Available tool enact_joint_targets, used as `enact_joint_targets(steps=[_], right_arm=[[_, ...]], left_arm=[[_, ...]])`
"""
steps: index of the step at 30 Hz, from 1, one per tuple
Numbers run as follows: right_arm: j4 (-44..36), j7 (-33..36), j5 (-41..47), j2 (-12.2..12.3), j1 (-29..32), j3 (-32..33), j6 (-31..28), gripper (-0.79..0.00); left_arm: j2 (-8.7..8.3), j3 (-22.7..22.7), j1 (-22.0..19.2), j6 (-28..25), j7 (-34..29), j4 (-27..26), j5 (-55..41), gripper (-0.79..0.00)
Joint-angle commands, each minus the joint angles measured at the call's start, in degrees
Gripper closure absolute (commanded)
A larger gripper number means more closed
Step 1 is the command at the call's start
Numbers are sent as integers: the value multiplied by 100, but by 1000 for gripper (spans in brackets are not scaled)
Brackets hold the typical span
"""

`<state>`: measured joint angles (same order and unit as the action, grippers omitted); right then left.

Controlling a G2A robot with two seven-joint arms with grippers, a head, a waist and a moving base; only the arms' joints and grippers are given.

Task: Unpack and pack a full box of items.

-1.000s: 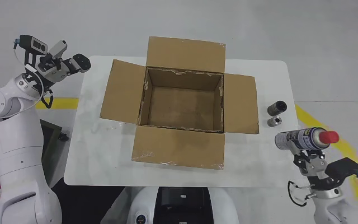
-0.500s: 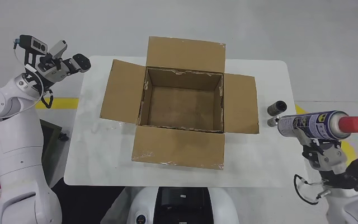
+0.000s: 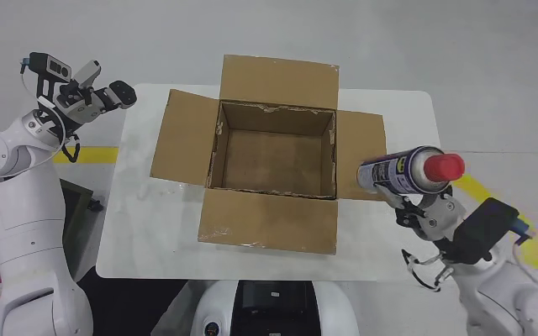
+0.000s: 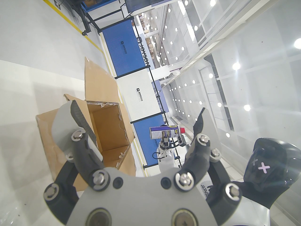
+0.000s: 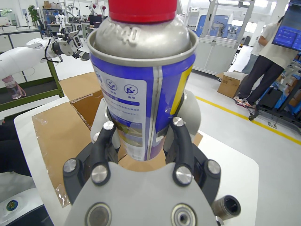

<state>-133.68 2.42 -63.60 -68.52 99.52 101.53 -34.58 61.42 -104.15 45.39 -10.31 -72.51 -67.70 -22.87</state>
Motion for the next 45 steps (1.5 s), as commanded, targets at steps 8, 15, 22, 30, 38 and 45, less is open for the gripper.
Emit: enact_joint_targets(steps=[8, 15, 22, 30, 38, 45], right_arm=[[257, 489, -773, 35, -718, -1024, -178, 0], [425, 903, -1152, 47, -1247, -1567, -135, 0], [779, 1560, -1250, 32, -1887, -2199, -59, 0], [1183, 2415, -1277, 6, -2570, -2772, -15, 0], [1444, 3393, -1157, -24, -3051, -3148, 210, 0], [1586, 3939, -1079, -35, -3349, -3364, 245, 0]], left_arm=[[0, 0, 0, 0, 0, 0, 0, -785], [0, 0, 0, 0, 0, 0, 0, -785], [0, 0, 0, 0, 0, 0, 0, -785], [0, 0, 0, 0, 0, 0, 0, -785], [0, 0, 0, 0, 0, 0, 0, -785], [0, 0, 0, 0, 0, 0, 0, -785]])
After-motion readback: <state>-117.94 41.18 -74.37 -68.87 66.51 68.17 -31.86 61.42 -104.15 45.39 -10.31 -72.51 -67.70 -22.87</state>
